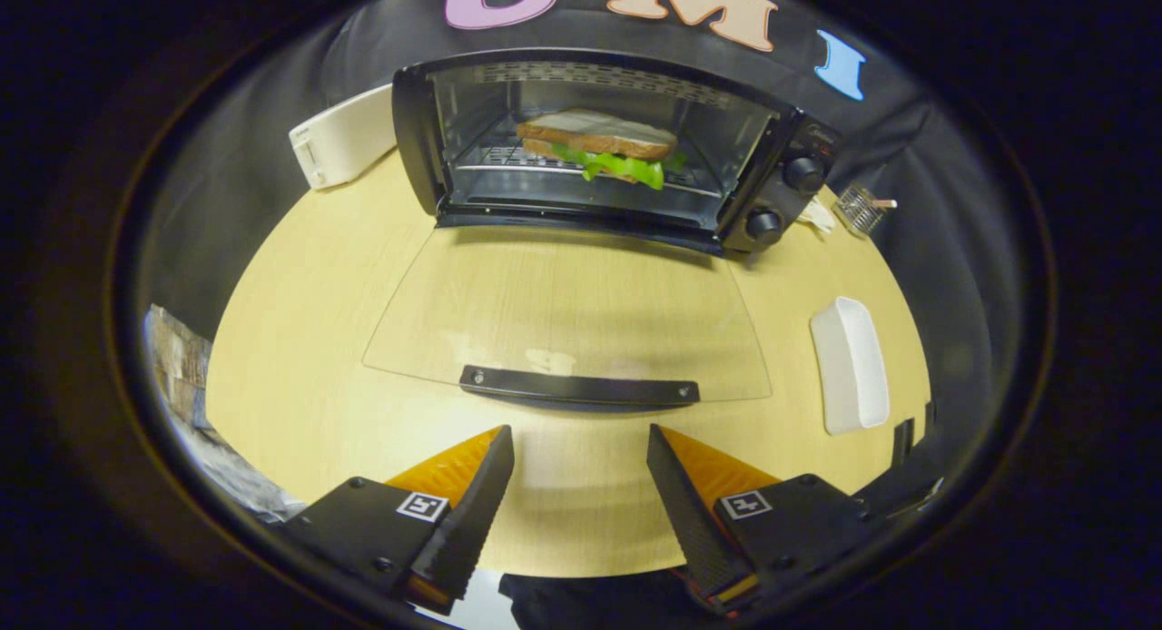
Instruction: Open the toaster oven, put the food inside, and close the toaster oven door.
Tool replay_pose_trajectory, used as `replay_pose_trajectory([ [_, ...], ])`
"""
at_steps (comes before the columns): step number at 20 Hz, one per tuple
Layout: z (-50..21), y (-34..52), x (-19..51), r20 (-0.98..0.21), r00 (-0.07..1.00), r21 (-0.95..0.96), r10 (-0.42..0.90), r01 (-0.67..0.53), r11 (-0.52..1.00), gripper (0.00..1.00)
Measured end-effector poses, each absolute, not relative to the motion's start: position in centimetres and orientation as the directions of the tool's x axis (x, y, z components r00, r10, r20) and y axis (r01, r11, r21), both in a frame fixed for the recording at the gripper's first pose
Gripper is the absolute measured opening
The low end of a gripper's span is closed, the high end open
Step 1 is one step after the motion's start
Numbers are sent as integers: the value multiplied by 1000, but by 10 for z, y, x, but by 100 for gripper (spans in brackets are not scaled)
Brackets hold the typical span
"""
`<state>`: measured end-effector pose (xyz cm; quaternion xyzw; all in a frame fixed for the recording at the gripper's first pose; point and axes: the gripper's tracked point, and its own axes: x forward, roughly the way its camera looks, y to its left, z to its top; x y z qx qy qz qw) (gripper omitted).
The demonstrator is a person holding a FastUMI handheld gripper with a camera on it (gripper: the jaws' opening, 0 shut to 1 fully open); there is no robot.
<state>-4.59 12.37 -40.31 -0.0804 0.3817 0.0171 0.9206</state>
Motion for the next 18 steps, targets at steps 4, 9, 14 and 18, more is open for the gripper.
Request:
replay_pose_trajectory([
  [4,-402,125,-38,-707,707,-110,-14,-91,990,93],
  [9,-389,126,-36,-685,728,-70,-15,-46,996,92],
  [14,-361,128,-34,-653,756,-100,-40,-33,994,92],
  [18,-322,132,-28,-600,798,-189,-65,-62,980,90],
])
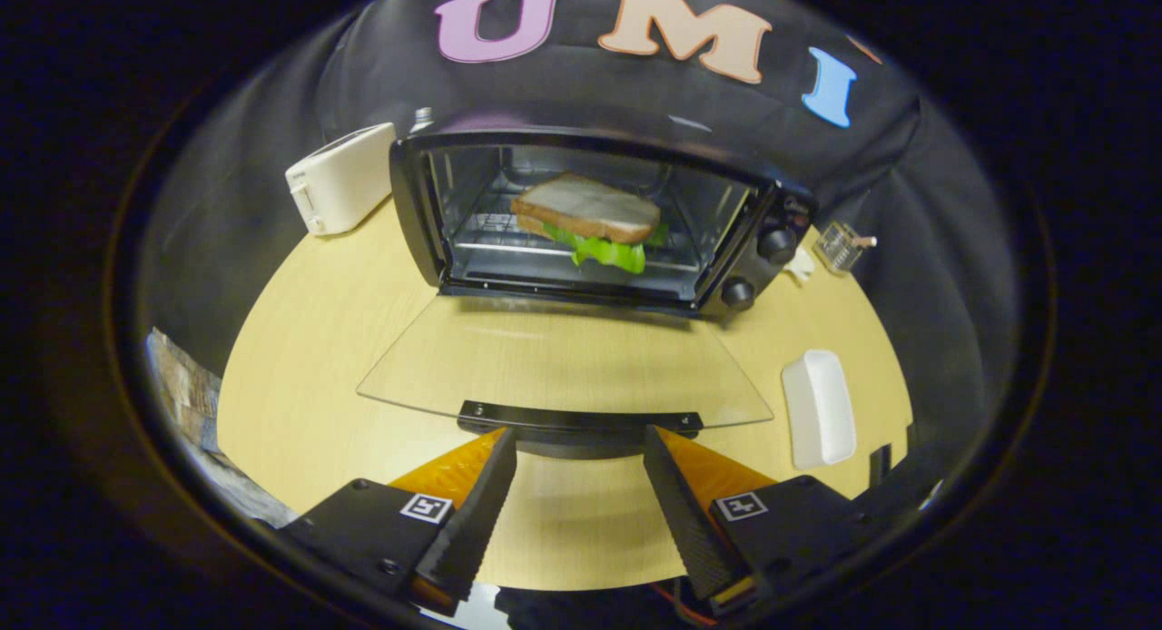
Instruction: Open the toaster oven, put the food inside, and close the toaster oven door.
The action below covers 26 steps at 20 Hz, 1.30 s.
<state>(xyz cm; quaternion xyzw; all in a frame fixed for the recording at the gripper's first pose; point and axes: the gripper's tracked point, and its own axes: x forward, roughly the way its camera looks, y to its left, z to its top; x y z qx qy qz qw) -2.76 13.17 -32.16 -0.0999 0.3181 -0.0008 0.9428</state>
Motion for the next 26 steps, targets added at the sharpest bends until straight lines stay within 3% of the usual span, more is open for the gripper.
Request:
replay_pose_trajectory([
  [5,-285,155,-11,-529,849,-110,9,-79,991,90],
  [18,-208,160,53,-348,937,-49,8,-26,998,90],
  [26,-189,165,94,-316,948,-21,41,-50,999,90],
])
